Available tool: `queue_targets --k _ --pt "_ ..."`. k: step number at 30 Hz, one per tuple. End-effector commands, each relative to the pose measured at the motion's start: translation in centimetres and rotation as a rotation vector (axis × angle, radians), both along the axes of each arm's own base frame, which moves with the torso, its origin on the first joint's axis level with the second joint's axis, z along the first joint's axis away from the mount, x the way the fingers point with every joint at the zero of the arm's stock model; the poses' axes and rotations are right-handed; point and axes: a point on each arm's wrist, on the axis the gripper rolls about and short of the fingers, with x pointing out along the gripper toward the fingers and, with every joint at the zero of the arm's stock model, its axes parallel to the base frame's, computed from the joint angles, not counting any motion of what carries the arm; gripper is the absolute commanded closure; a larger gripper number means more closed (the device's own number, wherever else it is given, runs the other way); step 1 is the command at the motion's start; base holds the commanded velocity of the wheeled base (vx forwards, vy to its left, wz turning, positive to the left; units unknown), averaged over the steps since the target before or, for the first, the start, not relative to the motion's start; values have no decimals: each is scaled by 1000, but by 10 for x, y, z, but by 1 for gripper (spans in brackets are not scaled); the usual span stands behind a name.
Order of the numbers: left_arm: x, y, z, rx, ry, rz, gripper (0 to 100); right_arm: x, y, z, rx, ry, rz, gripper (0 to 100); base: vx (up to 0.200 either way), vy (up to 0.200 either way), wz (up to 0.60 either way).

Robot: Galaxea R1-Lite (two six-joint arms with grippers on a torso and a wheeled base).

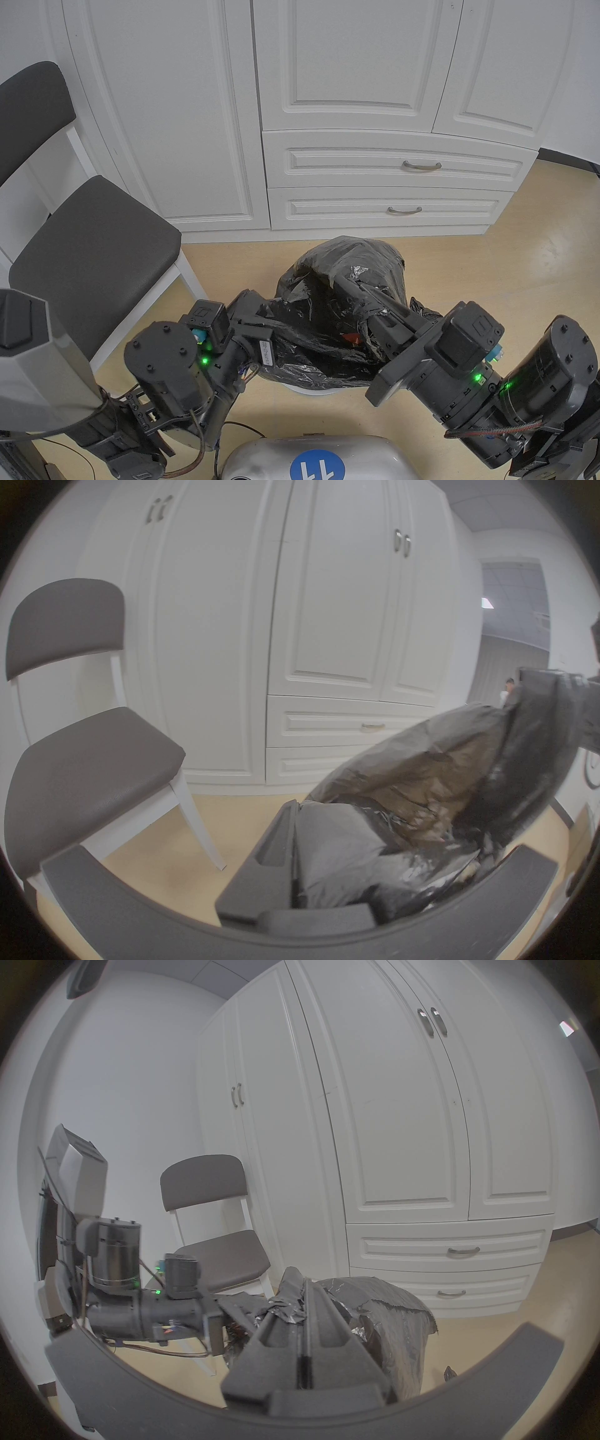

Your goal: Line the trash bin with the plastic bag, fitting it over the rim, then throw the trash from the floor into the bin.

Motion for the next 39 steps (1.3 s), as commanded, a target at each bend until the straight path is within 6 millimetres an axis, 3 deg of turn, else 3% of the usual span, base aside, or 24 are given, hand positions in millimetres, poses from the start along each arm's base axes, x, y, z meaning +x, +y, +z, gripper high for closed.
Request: queue_targets --k 1,20,28,39 --pt "17 -16 -9 -38 5 67 100 -11 -2 8 27 -23 28 100 0 0 0" --pt "23 -26 -23 -16 22 104 100 -21 -12 10 -29 -64 11 100 0 0 0" --pt "32 -48 -9 -64 -35 83 100 -32 -18 18 -28 -94 4 100 0 0 0" --pt "21 -66 -17 -53 -24 24 100 -38 -26 24 -37 -127 -1 100 0 0 0"
